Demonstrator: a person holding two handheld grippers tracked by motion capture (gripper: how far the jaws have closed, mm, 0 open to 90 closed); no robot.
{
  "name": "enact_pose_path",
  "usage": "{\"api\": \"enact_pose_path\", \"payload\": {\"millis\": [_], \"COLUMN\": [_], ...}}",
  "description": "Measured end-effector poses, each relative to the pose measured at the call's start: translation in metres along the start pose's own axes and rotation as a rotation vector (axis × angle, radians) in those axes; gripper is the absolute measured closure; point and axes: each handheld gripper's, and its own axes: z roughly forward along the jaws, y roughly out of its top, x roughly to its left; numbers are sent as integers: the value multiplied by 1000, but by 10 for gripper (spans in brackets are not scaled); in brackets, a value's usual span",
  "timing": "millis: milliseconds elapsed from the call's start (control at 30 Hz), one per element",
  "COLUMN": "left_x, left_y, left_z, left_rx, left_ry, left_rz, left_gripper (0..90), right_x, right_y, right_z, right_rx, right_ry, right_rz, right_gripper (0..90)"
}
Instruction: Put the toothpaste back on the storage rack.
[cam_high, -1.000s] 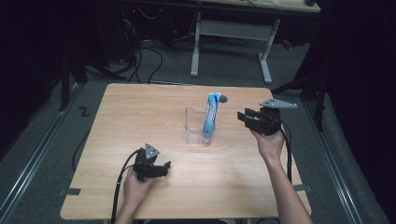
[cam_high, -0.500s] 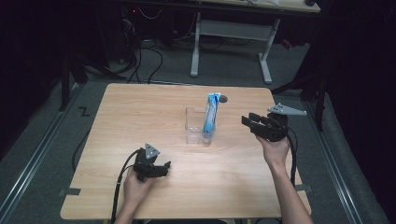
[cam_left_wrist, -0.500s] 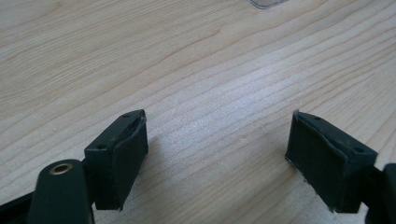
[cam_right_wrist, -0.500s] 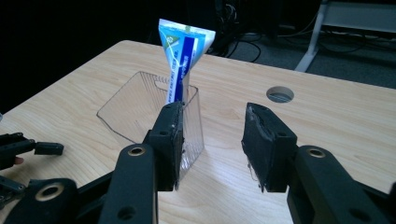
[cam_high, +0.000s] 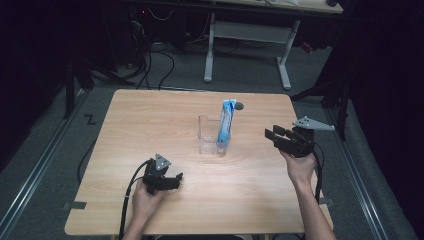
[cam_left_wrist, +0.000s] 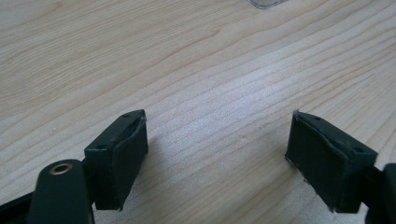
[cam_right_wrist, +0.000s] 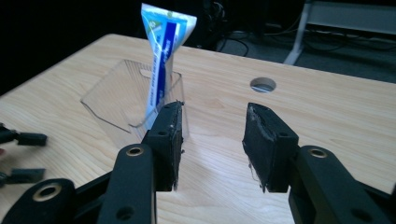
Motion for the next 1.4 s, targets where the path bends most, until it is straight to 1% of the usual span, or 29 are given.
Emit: {"api": "enact_pose_path", "payload": {"millis": [33, 67, 267, 467, 733, 1033, 1100, 1167, 1400], "left_x": [0, 0, 0, 0, 0, 0, 0, 0, 0], "left_y": [0, 0, 0, 0, 0, 0, 0, 0, 0], "left_z": [0, 0, 0, 0, 0, 0, 0, 0, 0], "left_rx": [0, 0, 0, 0, 0, 0, 0, 0, 0], "left_ry": [0, 0, 0, 0, 0, 0, 0, 0, 0], "left_rz": [0, 0, 0, 0, 0, -1, 0, 0, -1], "left_gripper": [207, 207, 207, 207, 207, 207, 207, 207, 207], "right_x": [2, 2, 1, 0, -2, -3, -3, -4, -5], "right_y": [-2, -3, -10, -18, -29, -40, -41, -46, -54], "right_z": [0, 0, -1, -5, -8, -11, -11, -12, -13], "right_rx": [16, 19, 30, 32, 47, 49, 53, 52, 53], "right_ry": [-19, -25, -40, -49, -65, -67, -69, -69, -74], "right_rz": [-22, -29, -34, -30, -32, -19, -24, -13, -3], "right_gripper": [566, 565, 563, 559, 553, 550, 549, 549, 548]}}
